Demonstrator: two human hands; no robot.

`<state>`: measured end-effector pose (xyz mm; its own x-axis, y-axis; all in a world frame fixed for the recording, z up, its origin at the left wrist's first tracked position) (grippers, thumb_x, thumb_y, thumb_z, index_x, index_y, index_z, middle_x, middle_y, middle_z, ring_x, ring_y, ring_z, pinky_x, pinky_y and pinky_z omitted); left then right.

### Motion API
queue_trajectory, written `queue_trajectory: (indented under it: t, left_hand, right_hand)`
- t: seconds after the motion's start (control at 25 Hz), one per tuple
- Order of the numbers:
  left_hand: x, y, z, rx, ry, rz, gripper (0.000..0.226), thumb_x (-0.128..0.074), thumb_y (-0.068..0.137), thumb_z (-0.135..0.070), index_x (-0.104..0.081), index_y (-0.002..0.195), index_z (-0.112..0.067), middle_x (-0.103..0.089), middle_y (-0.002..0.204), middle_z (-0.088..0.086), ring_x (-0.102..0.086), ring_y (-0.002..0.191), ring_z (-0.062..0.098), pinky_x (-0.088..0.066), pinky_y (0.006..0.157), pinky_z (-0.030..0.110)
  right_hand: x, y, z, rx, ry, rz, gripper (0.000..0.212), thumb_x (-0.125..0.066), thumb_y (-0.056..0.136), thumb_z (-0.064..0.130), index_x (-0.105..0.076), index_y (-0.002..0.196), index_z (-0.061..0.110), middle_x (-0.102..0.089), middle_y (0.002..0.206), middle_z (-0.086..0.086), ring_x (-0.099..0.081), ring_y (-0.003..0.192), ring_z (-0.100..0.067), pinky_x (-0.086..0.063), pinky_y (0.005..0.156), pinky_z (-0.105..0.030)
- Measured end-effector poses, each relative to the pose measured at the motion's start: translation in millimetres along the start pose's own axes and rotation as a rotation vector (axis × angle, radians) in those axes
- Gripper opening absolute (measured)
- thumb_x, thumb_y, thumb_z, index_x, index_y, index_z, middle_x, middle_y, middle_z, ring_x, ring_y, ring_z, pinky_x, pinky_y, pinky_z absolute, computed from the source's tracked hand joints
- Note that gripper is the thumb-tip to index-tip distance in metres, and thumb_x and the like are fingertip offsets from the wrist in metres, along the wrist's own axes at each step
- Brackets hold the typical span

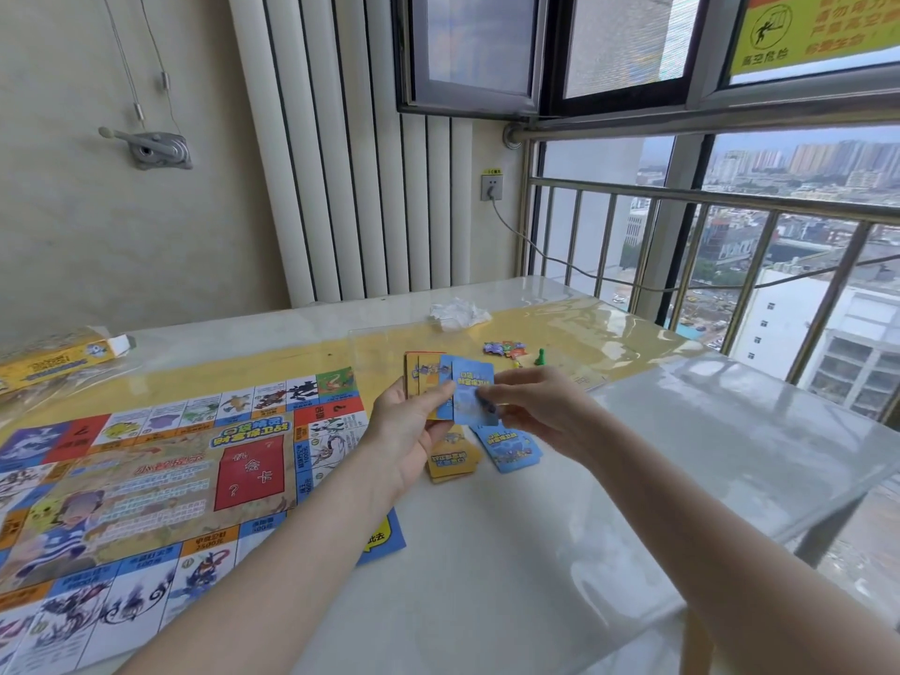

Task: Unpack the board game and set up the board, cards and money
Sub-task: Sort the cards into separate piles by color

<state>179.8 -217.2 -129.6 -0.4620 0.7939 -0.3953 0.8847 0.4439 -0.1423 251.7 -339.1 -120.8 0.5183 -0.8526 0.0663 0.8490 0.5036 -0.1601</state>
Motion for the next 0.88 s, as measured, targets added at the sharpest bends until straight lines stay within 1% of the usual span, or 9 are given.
queue_trajectory:
  t: [0.12,0.2,0.32,0.44,0.52,0.64,0.72,0.8,0.88]
  left_hand:
    - [-2,1,-2,-0.004,-0.006,0.027,0.013,-0.058,0.088,-0.003,-0.056,0.084,-0.015,-0.065,0.08,0.003,-0.062,0.069,0.013,-0.05,0.066,0.026]
    - [4,4,-5,0.012,-0.065,0.04,0.007,-0.055,0.091,-0.008,-0.059,0.097,-0.009,-0.07,0.085,0.009,-0.067,0.072,0.018,-0.055,0.068,0.028]
    - [24,14,-8,0.027,-0.115,0.002,0.024,-0.051,0.093,-0.007,-0.052,0.116,-0.001,-0.068,0.096,0.021,-0.066,0.084,0.028,-0.055,0.076,0.035]
    - [32,12,-3,0.052,-0.095,-0.025,0.01,-0.049,0.094,-0.005,-0.054,0.101,-0.001,-0.068,0.081,0.019,-0.065,0.078,0.028,-0.054,0.075,0.035]
    - [32,9,3,0.077,-0.065,-0.033,0.006,-0.049,0.094,-0.006,-0.054,0.095,-0.003,-0.069,0.076,0.018,-0.065,0.076,0.028,-0.053,0.073,0.034]
    - [33,9,10,0.115,0.002,-0.022,0.008,-0.049,0.093,-0.004,-0.056,0.097,-0.004,-0.07,0.067,0.013,-0.068,0.064,0.022,-0.054,0.057,0.027]
    - [31,7,12,0.132,0.007,-0.011,0.01,-0.048,0.092,-0.001,-0.058,0.095,-0.003,-0.07,0.063,0.011,-0.069,0.057,0.017,-0.054,0.051,0.025]
    - [30,5,12,0.135,-0.026,-0.019,0.012,-0.05,0.091,0.002,-0.058,0.088,-0.006,-0.069,0.061,0.009,-0.067,0.052,0.016,-0.055,0.047,0.026]
    - [29,3,10,0.118,-0.035,-0.025,0.013,-0.054,0.089,0.002,-0.057,0.084,-0.01,-0.068,0.065,0.007,-0.066,0.053,0.015,-0.054,0.045,0.025]
  right_hand:
    - [1,4,0,0.013,0.094,0.037,0.008,-0.063,0.084,0.006,-0.061,0.078,0.002,-0.055,0.072,-0.008,-0.046,0.061,-0.013,-0.041,0.053,-0.018]
    - [17,8,8,0.01,0.115,-0.007,0.007,-0.06,0.085,0.004,-0.057,0.079,0.001,-0.053,0.073,-0.009,-0.046,0.058,-0.012,-0.041,0.048,-0.016]
    - [44,8,8,-0.031,-0.295,-0.155,0.008,-0.065,0.081,0.002,-0.06,0.088,0.003,-0.058,0.074,-0.011,-0.052,0.057,-0.014,-0.047,0.051,-0.019]
    - [31,8,-10,-0.042,-0.682,-0.109,0.009,-0.069,0.078,0.007,-0.063,0.081,0.002,-0.052,0.065,-0.01,-0.049,0.048,-0.015,-0.04,0.046,-0.022]
    - [21,11,-14,0.013,-0.96,-0.116,0.022,-0.072,0.076,0.018,-0.066,0.084,-0.002,-0.057,0.072,-0.012,-0.052,0.06,-0.02,-0.04,0.053,-0.026]
    - [16,11,-1,0.145,-1.203,-0.21,0.034,-0.074,0.075,0.023,-0.065,0.1,0.003,-0.064,0.097,-0.012,-0.057,0.086,-0.025,-0.045,0.069,-0.033]
    - [12,7,7,0.216,-1.122,-0.248,0.031,-0.071,0.079,0.023,-0.061,0.102,0.006,-0.062,0.096,-0.008,-0.057,0.084,-0.023,-0.043,0.067,-0.03]
    - [4,4,11,0.248,-0.76,-0.196,0.026,-0.065,0.084,0.024,-0.063,0.093,0.0,-0.059,0.077,-0.007,-0.052,0.061,-0.016,-0.041,0.054,-0.024]
    - [-12,1,13,0.22,-0.44,-0.058,0.032,-0.064,0.086,0.026,-0.065,0.088,-0.006,-0.059,0.069,-0.007,-0.05,0.054,-0.013,-0.042,0.047,-0.02]
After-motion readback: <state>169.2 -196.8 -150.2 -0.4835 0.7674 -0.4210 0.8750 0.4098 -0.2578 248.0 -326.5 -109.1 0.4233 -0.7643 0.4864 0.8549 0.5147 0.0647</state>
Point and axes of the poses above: each hand's wrist, its own y-axis towards the middle knuckle, its own x-axis out of the back of the hand, z = x × y, the point moved 7 cm from there along y, towards the middle knuckle
